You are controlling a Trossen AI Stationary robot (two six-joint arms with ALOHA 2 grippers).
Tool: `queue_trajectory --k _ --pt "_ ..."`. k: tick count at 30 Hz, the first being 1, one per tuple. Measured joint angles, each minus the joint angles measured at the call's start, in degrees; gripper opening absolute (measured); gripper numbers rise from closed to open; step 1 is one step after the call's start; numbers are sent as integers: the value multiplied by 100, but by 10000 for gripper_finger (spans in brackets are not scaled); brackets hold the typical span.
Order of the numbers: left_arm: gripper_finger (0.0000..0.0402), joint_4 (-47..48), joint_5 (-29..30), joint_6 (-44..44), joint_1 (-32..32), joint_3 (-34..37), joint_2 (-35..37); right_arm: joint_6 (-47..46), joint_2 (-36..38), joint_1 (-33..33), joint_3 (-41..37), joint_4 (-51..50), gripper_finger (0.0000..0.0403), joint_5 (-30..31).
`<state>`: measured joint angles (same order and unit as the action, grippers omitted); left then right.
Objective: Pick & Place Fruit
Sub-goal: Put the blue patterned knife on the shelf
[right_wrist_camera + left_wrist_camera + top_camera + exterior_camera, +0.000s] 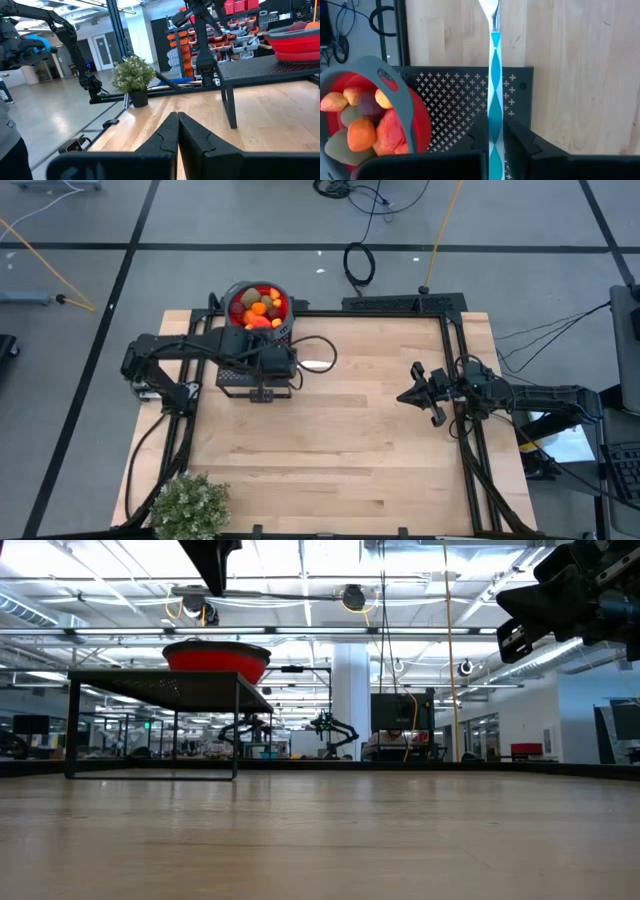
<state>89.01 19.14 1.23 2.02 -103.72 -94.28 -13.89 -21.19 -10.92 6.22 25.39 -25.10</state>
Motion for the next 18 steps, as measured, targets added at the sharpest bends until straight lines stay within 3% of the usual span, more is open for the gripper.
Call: queue_trajectory --k 12,18 --pt "19 -10 -172 176 -127 2 0 0 0 0 0 0 0 0" --pt "36 -17 -149 165 -131 2 0 0 0 0 0 0 0 0"
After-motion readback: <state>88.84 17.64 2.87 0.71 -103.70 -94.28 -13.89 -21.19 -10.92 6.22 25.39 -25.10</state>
